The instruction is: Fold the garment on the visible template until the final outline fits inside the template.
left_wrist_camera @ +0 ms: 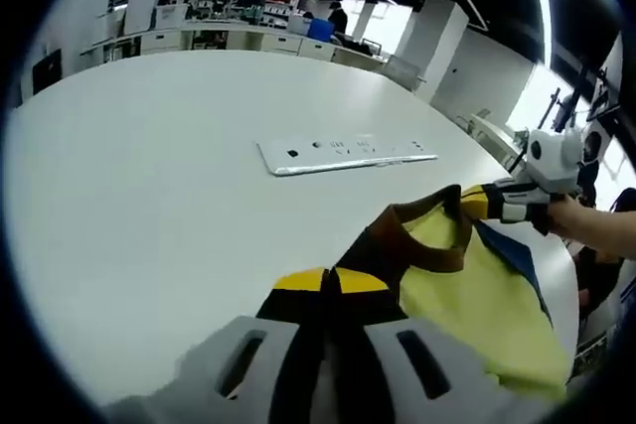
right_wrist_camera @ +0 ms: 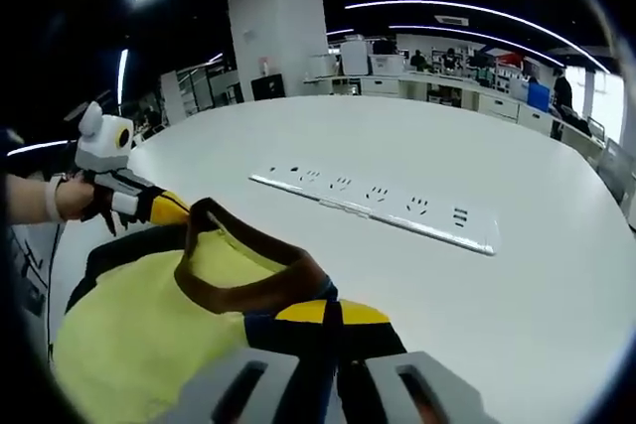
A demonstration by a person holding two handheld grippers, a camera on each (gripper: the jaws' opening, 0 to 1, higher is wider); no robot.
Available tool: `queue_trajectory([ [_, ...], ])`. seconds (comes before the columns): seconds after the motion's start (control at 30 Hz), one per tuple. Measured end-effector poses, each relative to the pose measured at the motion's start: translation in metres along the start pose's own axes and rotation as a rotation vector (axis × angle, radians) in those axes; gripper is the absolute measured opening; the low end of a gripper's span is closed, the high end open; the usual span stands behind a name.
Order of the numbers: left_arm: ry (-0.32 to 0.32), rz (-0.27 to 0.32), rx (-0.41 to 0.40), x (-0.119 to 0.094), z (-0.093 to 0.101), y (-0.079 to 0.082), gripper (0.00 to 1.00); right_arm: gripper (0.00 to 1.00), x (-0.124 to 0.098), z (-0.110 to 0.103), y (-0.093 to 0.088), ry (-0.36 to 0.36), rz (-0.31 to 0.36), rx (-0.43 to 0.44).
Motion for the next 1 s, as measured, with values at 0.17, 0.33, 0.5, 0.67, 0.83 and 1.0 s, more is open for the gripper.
queue_trajectory([
  [0.17, 0.011, 0.031, 0.027, 0.000, 0.000, 0.002, 0.22, 0.05, -0.004, -0.003, -0.001, 0.007, 0.003, 0.001],
  [0.33, -0.015, 0.013, 0.068, 0.000, 0.005, 0.003, 0.26, 0.06, -0.004, -0.001, 0.000, 0.007, 0.005, 0.009],
  [0.5, 0.000, 0.026, 0.094, 0.003, 0.003, 0.004, 0.36, 0.06, -0.009, -0.005, -0.002, 0.009, -0.002, 0.017],
  [0.67, -0.004, 0.034, 0.040, 0.004, 0.002, 0.003, 0.43, 0.21, -0.018, -0.006, -0.003, 0.008, 0.007, 0.032],
  [0.83, 0.023, 0.023, 0.006, 0.003, -0.003, 0.000, 0.37, 0.21, -0.031, -0.014, -0.004, 0.021, 0.013, 0.034],
  [1.0, 0.036, 0.033, -0.076, 0.002, -0.009, -0.001, 0.38, 0.20, -0.045, -0.023, 0.000, 0.043, 0.034, 0.033],
])
Point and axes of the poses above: the point that each gripper's makers call its tool centre point, and the gripper's own axes: x roughly forward along the fingers, z roughly to its right, y roughly out of its top, the point moved 5 cm from there along -x, roughly backward along the fingers, and after that the axes turned 7 degrees about z, right-handed, at the moved point
